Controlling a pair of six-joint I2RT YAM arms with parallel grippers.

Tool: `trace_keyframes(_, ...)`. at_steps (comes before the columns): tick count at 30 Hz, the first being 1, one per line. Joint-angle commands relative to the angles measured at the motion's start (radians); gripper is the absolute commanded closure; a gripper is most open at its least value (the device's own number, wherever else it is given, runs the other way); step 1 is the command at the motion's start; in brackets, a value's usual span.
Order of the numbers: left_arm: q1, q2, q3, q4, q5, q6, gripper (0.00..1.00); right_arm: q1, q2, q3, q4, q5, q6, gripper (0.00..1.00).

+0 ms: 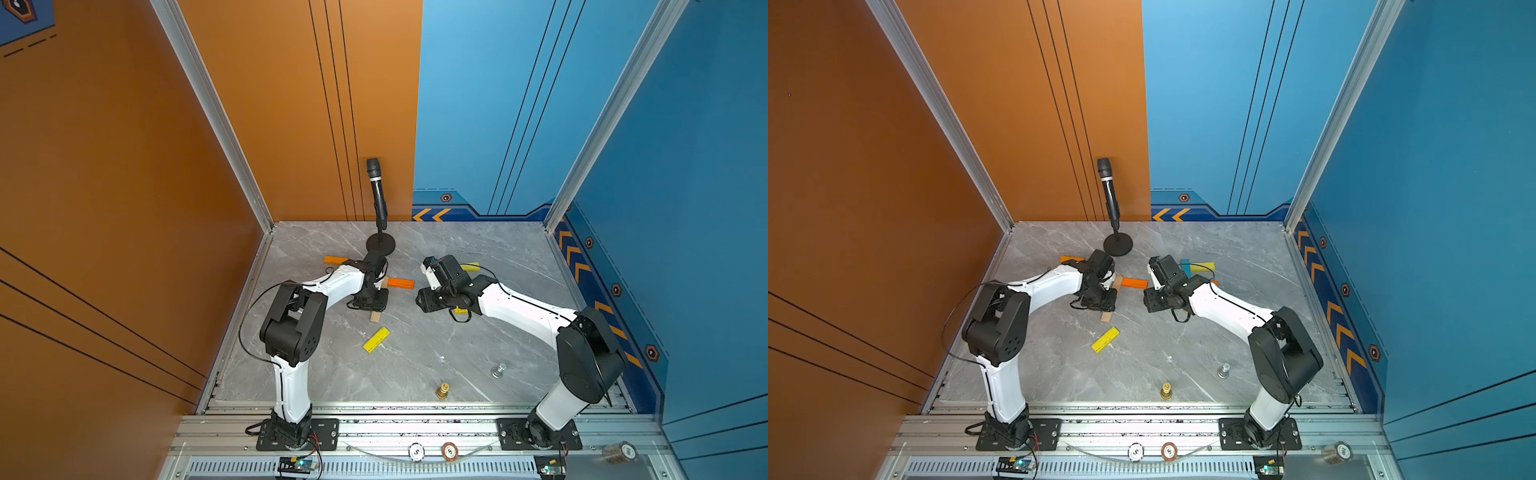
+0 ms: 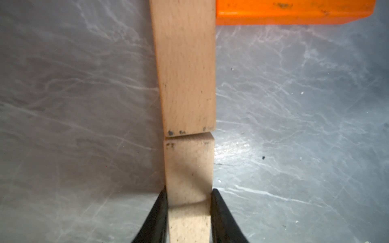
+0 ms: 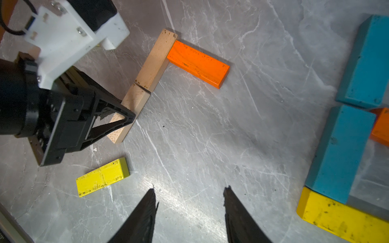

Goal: Assemble the number 6 with building blocks
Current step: Assemble the building block at the center of the board.

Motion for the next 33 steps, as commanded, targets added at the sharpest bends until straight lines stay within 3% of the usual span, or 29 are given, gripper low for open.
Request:
trace_keyframes(1,-0.011,0.044,0.002,-0.020,-0.025,-0.006,0.68,-0.005,-0.015,-0.002,0.005,0.003,0.007,0.47)
trace_keyframes(9,-0.016,0.041,0.001,-0.022,-0.013,-0.015,0.63,-0.006,-0.014,0.004,-0.001,0.001,0.007,0.47)
trace_keyframes(15,-0.014,-0.029,0.010,-0.033,0.018,-0.047,0.46,-0.029,-0.032,0.043,-0.031,0.021,-0.018,0.47)
trace_keyframes(23,0.040,-0.218,0.025,-0.088,0.039,-0.092,0.29,-0.194,-0.014,0.127,-0.075,0.050,-0.004,0.46)
trace_keyframes(28,0.072,-0.328,-0.003,-0.091,0.052,-0.073,0.08,-0.335,0.107,0.215,-0.135,0.074,0.023,0.46)
trace_keyframes(33,0.085,-0.390,-0.025,-0.091,0.066,0.009,0.03,-0.401,0.242,0.314,-0.183,0.103,-0.005,0.46)
